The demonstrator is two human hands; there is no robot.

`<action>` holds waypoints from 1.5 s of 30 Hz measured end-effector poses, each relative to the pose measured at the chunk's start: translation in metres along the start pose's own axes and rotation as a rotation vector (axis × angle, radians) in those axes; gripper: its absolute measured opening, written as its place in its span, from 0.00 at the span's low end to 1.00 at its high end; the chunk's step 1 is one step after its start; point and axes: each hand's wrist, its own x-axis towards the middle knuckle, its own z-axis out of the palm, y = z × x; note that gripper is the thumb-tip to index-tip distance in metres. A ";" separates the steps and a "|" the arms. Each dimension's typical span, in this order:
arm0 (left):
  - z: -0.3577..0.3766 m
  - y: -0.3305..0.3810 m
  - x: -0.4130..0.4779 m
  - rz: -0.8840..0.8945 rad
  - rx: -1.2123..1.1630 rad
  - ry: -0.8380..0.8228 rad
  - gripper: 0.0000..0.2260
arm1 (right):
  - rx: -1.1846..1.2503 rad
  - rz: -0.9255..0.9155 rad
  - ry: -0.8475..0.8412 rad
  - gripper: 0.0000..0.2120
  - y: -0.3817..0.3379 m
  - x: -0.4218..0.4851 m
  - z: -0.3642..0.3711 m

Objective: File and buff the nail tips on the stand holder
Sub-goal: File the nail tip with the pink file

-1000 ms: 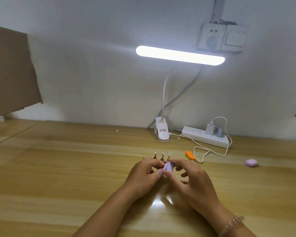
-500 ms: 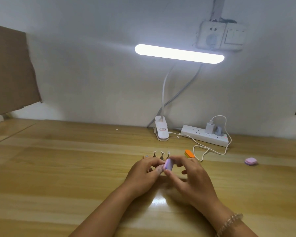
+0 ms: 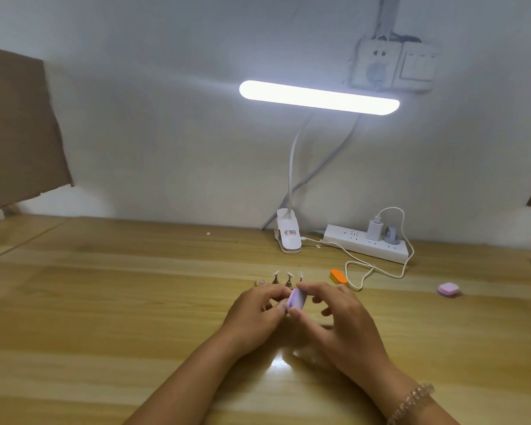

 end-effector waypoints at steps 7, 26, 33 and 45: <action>0.000 0.002 -0.001 -0.025 -0.062 0.026 0.12 | -0.037 -0.022 0.003 0.18 -0.004 -0.001 0.001; -0.001 0.003 -0.002 -0.033 -0.057 0.014 0.09 | 0.014 0.134 0.051 0.15 0.010 0.004 0.000; 0.000 0.004 -0.002 -0.024 -0.054 0.018 0.10 | 0.013 0.119 0.010 0.15 0.009 0.003 0.001; -0.001 0.004 -0.002 -0.026 -0.042 0.014 0.10 | -0.029 0.087 0.002 0.15 0.006 0.001 0.001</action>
